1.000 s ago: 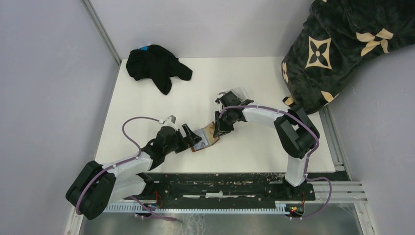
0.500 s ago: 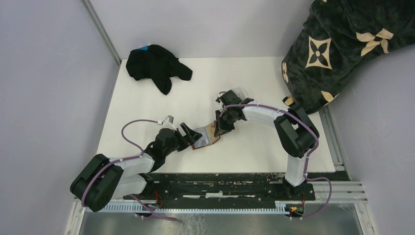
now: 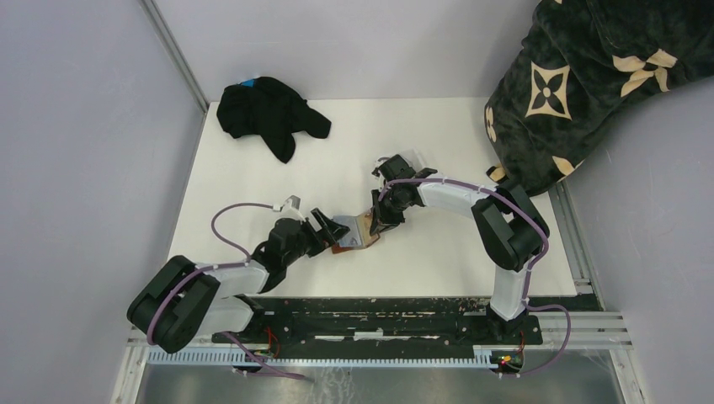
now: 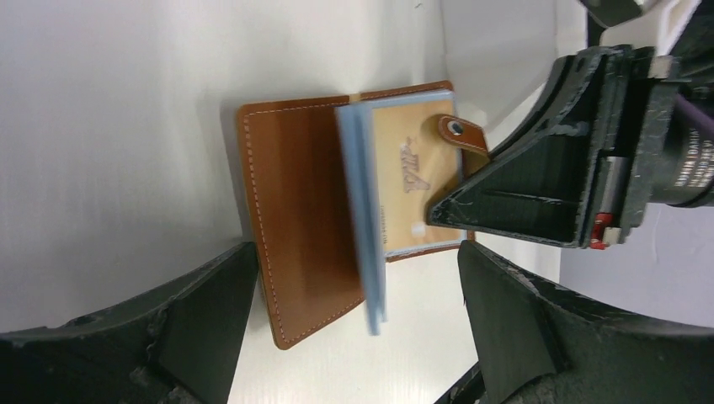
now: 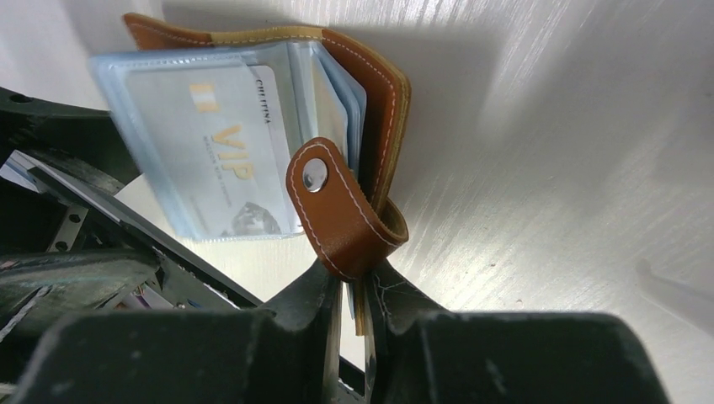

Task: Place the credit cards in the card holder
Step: Close the card holder at the center of the board.

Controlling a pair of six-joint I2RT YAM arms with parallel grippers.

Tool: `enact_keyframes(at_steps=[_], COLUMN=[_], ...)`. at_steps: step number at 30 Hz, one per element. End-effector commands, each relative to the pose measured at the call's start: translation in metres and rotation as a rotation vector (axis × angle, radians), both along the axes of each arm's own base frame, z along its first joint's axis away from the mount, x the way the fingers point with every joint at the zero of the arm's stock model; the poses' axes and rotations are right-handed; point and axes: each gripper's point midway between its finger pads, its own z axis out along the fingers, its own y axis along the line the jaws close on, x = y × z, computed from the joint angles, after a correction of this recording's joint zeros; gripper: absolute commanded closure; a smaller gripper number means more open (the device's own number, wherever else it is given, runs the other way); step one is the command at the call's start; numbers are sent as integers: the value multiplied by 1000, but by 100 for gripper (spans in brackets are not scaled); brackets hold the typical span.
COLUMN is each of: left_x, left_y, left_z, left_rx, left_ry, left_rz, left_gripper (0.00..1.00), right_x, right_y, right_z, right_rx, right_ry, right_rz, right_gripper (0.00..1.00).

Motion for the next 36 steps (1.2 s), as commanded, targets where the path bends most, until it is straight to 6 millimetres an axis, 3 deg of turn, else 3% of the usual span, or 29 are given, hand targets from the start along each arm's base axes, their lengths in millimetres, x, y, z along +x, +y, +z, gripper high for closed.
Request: enact_keyframes(at_steps=[1, 14, 24, 36], left_x=[16, 21, 26, 23], left_y=[-34, -42, -62, -78], left_z=[72, 81, 82, 58], left_rx=[-199, -215, -239, -214], left_ry=[-158, -173, -166, -100], left_rz=[-76, -97, -148, -191], left_gripper=[6, 7, 8, 9], right_x=[-2, 0, 0, 6], right_y=[5, 9, 14, -13], right_z=[-4, -4, -4, -16], right_rx=[-6, 2, 27, -144], right_ry=[-4, 0, 13, -90], right_rz=[17, 8, -15, 7], right_gripper=[84, 84, 83, 62])
